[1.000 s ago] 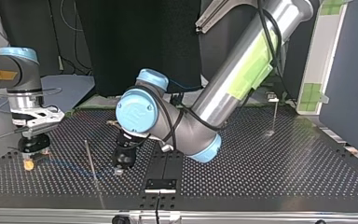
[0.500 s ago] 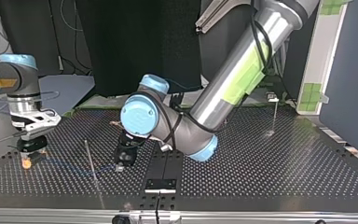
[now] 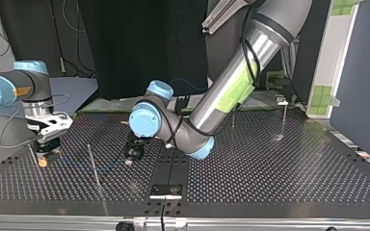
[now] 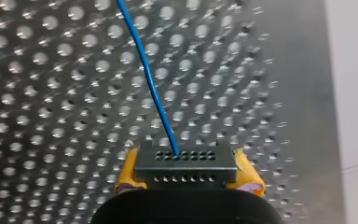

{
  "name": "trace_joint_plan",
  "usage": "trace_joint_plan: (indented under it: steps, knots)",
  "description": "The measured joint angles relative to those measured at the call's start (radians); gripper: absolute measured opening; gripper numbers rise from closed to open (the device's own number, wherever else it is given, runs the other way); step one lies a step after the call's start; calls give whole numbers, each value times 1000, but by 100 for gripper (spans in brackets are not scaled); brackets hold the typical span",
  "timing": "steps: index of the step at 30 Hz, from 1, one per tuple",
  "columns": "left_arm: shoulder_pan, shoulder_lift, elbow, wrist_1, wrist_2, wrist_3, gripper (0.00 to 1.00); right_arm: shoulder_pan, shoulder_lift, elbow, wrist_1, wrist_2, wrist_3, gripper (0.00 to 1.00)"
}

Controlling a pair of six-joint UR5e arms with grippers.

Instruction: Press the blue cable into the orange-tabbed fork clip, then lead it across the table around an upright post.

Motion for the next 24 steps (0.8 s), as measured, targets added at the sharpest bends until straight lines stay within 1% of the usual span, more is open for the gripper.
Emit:
trace_joint_plan:
  steps: [6,7,10,11,13,14,16,17,18,20,21,22,23,24]
  knots:
    - [7,-4,0,10,-1,-1,2,11,52,30,-4,2,-2,0]
    - [8,-4,0,11,-1,-1,5,14,61,35,-6,3,-3,0]
    - [12,-4,0,12,-3,-1,5,23,94,50,-17,4,-6,0]
    - [12,-4,0,12,-4,-1,8,26,105,55,-23,5,-6,0]
    - [13,-5,-1,11,-10,-1,8,30,120,64,-31,7,-7,0]
    - [14,-5,-1,10,-14,-1,11,32,127,71,-37,9,-7,0]
    - [14,-5,-1,9,-21,-1,11,35,134,81,-47,15,-7,0]
    - [14,-5,-1,8,-23,-1,16,37,138,89,-55,21,-6,0]
    - [14,-5,-1,8,-25,-1,16,37,141,95,-61,25,-6,0]
    - [14,-5,-1,6,-26,-2,30,38,145,110,-75,34,-6,0]
    - [14,-5,-2,5,-27,-2,30,37,146,117,-82,37,-5,0]
    - [14,-5,-1,5,-27,-2,37,36,147,124,-90,40,-5,0]
    - [14,-5,-1,4,-27,-2,49,35,148,134,-100,43,-4,0]
    - [14,-5,-1,4,-27,-2,49,33,148,141,-107,45,-4,0]
